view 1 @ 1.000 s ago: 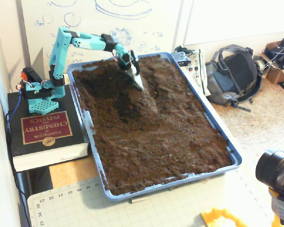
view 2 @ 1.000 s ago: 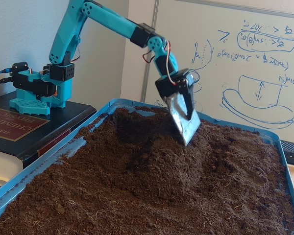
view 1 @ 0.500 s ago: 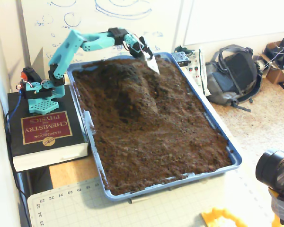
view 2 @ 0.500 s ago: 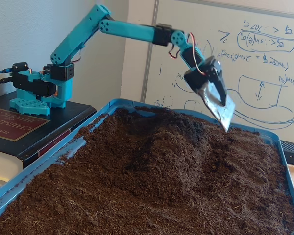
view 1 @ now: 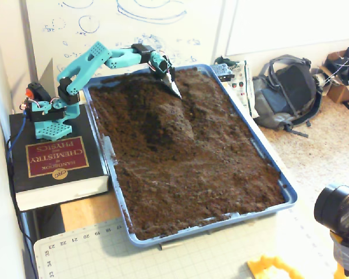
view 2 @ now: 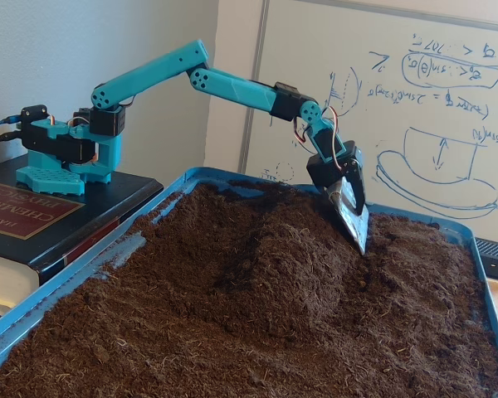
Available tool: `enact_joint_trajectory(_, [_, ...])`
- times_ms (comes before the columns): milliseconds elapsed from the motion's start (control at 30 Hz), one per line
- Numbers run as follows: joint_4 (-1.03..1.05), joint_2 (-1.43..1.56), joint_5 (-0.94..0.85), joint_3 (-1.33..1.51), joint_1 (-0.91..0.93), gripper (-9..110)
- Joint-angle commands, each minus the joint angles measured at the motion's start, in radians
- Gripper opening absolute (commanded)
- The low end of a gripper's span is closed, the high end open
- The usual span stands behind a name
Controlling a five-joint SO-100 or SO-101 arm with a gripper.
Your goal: Build a berm.
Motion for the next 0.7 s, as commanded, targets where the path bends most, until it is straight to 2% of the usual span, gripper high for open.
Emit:
enact_joint_trajectory(0, [-0.011, 0.031, -0.005, -0.091, -0.003, 0])
enact_joint_trajectory(267, [0.003, 0.028, -0.035, -0.057, 0.009, 0])
enact_joint_trajectory(433, [0.003, 0.101, -0.115, 0.106, 0.04, 0])
enact_joint_trajectory(667, [0.002, 0.284, -0.123, 0.359, 0.054, 0])
